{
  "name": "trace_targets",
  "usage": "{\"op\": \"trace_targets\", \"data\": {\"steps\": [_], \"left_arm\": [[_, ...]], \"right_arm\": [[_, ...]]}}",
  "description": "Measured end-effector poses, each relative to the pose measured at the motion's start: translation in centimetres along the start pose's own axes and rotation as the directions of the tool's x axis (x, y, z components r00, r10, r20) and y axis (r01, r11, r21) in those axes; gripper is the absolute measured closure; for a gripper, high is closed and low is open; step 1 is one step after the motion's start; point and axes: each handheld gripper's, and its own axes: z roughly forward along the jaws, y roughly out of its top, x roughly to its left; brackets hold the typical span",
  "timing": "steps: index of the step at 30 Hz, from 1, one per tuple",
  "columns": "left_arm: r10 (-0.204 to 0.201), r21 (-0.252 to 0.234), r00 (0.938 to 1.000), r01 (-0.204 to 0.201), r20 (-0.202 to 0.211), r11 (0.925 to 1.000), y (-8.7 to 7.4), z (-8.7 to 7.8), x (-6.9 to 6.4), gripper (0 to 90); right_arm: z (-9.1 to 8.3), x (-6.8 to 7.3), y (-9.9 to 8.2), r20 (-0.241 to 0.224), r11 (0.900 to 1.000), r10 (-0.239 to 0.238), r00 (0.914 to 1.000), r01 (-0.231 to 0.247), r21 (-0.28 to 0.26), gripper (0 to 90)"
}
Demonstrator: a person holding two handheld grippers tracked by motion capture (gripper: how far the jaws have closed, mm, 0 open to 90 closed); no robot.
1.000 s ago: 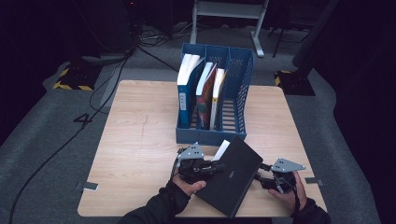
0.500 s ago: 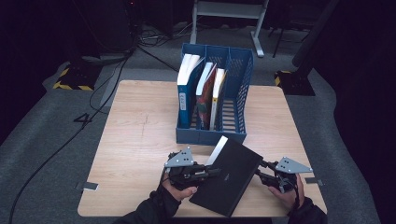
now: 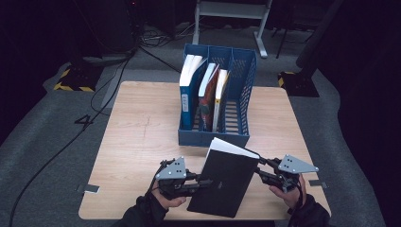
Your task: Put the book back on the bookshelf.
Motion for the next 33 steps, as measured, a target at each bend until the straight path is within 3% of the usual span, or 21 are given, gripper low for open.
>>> {"op": "trace_targets", "data": {"steps": [4,7,11,19,25,31,33], "left_arm": [[0.082,0.009,0.9965,-0.082,-0.015,0.9966,-0.1,-0.2,-0.4,74.2],[0.118,0.027,0.9926,-0.117,-0.029,0.9927,-0.2,-0.3,-0.6,72.9],[0.129,0.052,0.9911,-0.127,-0.034,0.9905,-0.6,-0.4,-0.4,71.1],[0.124,0.098,0.9895,-0.117,-0.074,0.9883,-1.5,-0.5,-0.8,68.1],[0.125,0.083,0.9865,-0.117,-0.105,0.9896,-1.9,-0.3,-1.3,68.0],[0.169,0.093,0.9757,-0.157,-0.139,0.9832,-1.7,0.8,-1.2,67.2],[0.193,0.105,0.9692,-0.179,-0.153,0.9784,-1.5,1.2,-1.1,66.8]], "right_arm": [[-0.3,-0.2,0.9,-0.016,0.9997,-0.001,0.9999,0.0,-0.025,65.3],[-0.5,-0.1,1.2,-0.033,0.9996,-0.023,0.9992,0.022,-0.02,66.3],[-0.7,0.3,1.8,-0.063,0.9987,-0.048,0.9969,0.047,-0.019,66.2],[-1.4,2.2,3.3,-0.064,0.9966,-0.083,0.9945,0.083,-0.006,59.5],[-1.5,3.2,3.9,-0.03,0.9966,-0.079,0.9964,0.08,0.021,63.0],[-2.0,2.8,4.1,-0.023,0.9959,-0.089,0.9958,0.089,0.018,63.5],[-2.2,2.4,4.1,-0.02,0.9963,-0.084,0.9963,0.084,0.019,63.5]]}}
